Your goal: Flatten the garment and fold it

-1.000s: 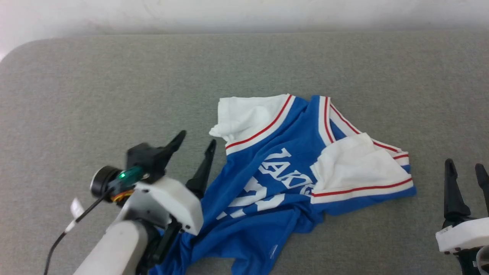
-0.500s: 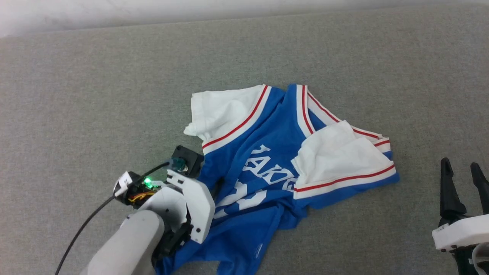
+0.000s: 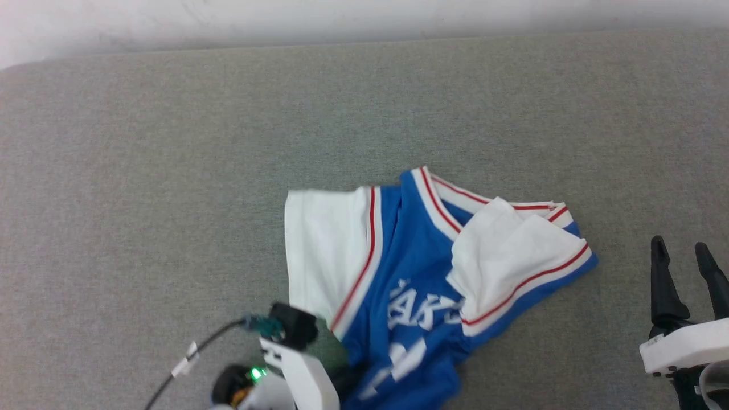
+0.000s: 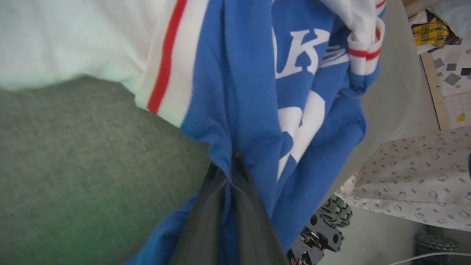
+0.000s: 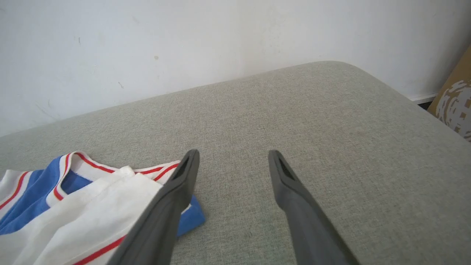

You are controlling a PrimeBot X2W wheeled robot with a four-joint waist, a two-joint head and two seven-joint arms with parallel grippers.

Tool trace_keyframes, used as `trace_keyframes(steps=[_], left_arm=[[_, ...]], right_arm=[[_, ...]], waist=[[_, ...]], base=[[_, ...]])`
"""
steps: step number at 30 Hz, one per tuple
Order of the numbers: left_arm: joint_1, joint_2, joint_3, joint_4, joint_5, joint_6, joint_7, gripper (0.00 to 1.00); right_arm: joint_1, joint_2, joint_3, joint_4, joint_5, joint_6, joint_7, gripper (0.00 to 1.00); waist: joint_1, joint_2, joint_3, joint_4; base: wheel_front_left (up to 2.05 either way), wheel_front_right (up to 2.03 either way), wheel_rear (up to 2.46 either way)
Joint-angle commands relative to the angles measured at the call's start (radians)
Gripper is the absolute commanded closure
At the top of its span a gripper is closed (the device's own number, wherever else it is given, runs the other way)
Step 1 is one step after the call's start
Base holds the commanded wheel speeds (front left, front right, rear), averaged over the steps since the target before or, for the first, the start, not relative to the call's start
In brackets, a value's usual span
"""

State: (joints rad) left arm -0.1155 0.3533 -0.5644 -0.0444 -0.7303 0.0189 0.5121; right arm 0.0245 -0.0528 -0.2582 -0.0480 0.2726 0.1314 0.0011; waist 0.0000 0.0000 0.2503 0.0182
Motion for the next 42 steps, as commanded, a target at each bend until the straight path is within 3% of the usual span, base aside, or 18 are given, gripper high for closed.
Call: trace_keyframes(steps=[1,6,7,8,9,13,18,23,27,33,42], left_arm=[[0.037,-0.003,-0.012,-0.026,-0.018,-0.001,0.006,1.0],[0.087,-0.059,-0.029,-0.062,-0.039,0.006,-0.042,1.0],[0.082,-0.074,-0.028,-0.053,-0.03,0.01,-0.065,0.89],[0.073,-0.087,-0.025,-0.041,-0.014,0.017,-0.093,0.65],[0.061,-0.098,-0.024,-0.028,0.005,0.02,-0.119,0.0],[0.012,-0.114,-0.002,-0.022,0.043,0.025,-0.19,0.0],[-0.037,-0.062,0.066,-0.117,0.054,0.037,-0.201,0.0],[-0.11,0.002,0.15,-0.121,0.157,0.106,-0.248,0.0],[-0.163,0.03,0.146,-0.046,0.218,0.12,-0.243,0.0],[-0.168,0.008,0.093,-0.007,0.176,0.071,-0.19,0.0],[-0.191,0.025,0.113,0.044,0.248,0.134,-0.24,0.0]], right_arm=[[0.004,0.003,-0.001,-0.004,-0.003,-0.001,0.004,0.0],[0.004,0.003,0.007,-0.008,-0.005,-0.001,0.015,0.0],[0.004,0.003,0.009,-0.008,-0.005,-0.001,0.016,0.0],[0.003,0.003,0.011,-0.007,-0.006,-0.001,0.018,0.0],[0.003,0.003,0.014,-0.006,-0.006,-0.001,0.019,0.0],[0.005,0.003,0.018,-0.004,-0.008,-0.001,0.023,0.0],[0.01,0.003,0.013,-0.004,-0.005,-0.001,0.023,0.0],[0.003,0.003,0.018,0.002,0.008,-0.001,0.015,0.0],[-0.012,0.003,0.029,0.009,0.013,-0.001,0.008,0.0],[-0.021,0.003,0.02,0.022,0.013,-0.001,0.0,0.0],[-0.023,0.003,0.019,0.031,0.013,-0.001,-0.003,0.0]], waist=[[0.0,0.0,-0.002,0.007],[0.0,0.0,0.002,0.015],[0.0,0.0,0.001,0.016],[0.0,0.0,0.0,0.016],[0.0,0.0,-0.001,0.016],[0.0,0.0,-0.012,0.013],[0.0,0.0,-0.017,0.007],[0.0,0.0,0.003,-0.005],[0.0,0.0,0.023,-0.019],[0.0,0.0,0.031,-0.035],[0.0,0.0,0.027,-0.022]], base=[[0.0,0.0,0.0],[0.0,0.0,0.0],[0.0,0.0,0.0],[0.0,0.0,0.0],[0.0,0.0,0.0],[0.0,0.0,0.0],[0.0,0.0,0.0],[0.0,0.0,0.0],[0.0,0.0,0.0],[0.0,0.0,0.0],[0.0,0.0,0.0]])
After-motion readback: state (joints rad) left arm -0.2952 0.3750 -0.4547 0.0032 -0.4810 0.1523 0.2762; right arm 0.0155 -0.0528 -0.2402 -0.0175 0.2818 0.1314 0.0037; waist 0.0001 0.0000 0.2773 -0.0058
